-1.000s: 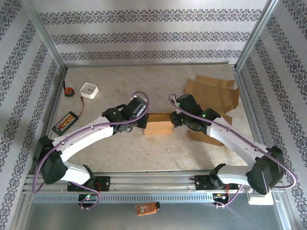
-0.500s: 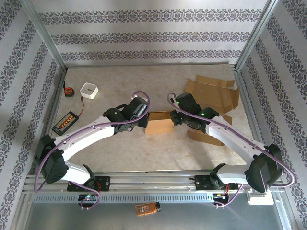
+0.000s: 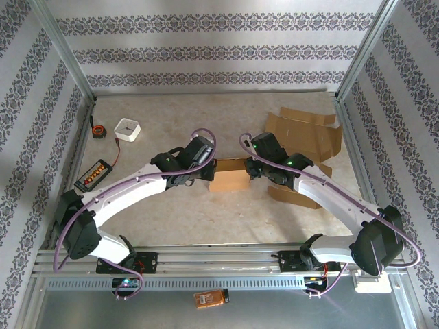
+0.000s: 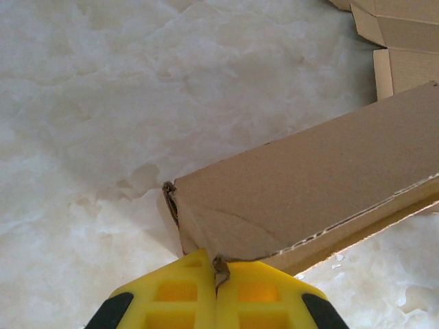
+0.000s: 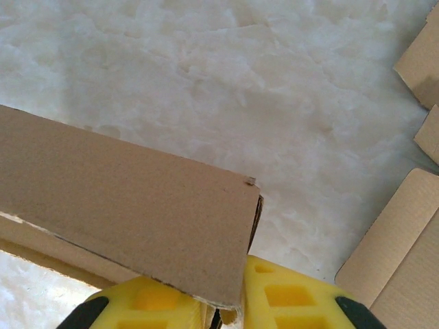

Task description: Fold the paper box

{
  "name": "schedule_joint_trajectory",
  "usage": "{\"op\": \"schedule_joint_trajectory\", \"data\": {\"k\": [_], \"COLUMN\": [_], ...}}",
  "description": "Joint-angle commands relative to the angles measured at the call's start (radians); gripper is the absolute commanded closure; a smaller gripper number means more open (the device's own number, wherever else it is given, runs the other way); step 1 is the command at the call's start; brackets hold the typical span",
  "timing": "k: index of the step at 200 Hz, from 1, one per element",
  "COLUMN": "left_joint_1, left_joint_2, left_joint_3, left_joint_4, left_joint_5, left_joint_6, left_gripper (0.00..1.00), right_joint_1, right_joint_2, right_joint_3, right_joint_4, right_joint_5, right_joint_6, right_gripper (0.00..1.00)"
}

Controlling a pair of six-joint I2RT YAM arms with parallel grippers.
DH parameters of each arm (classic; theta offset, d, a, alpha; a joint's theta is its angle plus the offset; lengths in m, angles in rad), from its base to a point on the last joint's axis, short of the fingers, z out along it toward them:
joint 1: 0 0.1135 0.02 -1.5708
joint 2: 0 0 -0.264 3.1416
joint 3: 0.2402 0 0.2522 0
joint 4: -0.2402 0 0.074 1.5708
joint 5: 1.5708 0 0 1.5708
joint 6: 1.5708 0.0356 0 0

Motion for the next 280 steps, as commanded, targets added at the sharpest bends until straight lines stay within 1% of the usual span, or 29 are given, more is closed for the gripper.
{"op": "schedule_joint_trajectory", "data": {"k": [1,32,44,63,100,130,164,212,247,280], "left_joint_1": [-0.012,-0.012,-0.012,-0.011,-0.005,0.007,0.013,0.033,0.035,0.035], "left_joint_2": [0.086,0.074,0.060,0.037,-0.016,-0.025,-0.042,-0.047,-0.025,-0.025], "left_joint_3": [-0.034,-0.025,-0.025,-0.026,-0.045,-0.040,-0.042,-0.045,-0.052,-0.045], "left_joint_4": [-0.093,-0.209,-0.234,-0.221,-0.106,-0.126,-0.115,-0.189,-0.200,-0.235], "left_joint_5": [0.108,-0.008,-0.036,-0.028,0.032,0.015,0.026,-0.054,-0.051,-0.105], "left_joint_6": [-0.007,0.015,0.019,0.023,0.008,0.019,0.023,0.037,0.036,0.046], "left_gripper": [1.00,1.00,1.00,1.00,1.00,1.00,1.00,1.00,1.00,1.00], "right_joint_1": [0.012,0.012,0.012,0.012,0.012,0.011,0.012,0.012,0.012,0.011], "right_joint_2": [0.030,0.029,0.030,0.035,0.039,0.037,0.042,0.040,0.038,0.037], "right_joint_3": [-0.012,-0.012,-0.012,-0.012,-0.011,-0.010,-0.008,-0.004,-0.001,-0.002], "right_joint_4": [-0.053,-0.055,-0.055,-0.056,-0.057,-0.061,-0.063,-0.068,-0.071,-0.074], "right_joint_5": [-0.064,-0.063,-0.064,-0.066,-0.074,-0.072,-0.076,-0.074,-0.072,-0.070], "right_joint_6": [-0.006,-0.010,-0.010,-0.009,-0.007,-0.012,-0.008,-0.012,-0.010,-0.013], "right_gripper": [0.79,0.79,0.79,0.79,0.79,0.79,0.79,0.79,0.79,0.80]}}
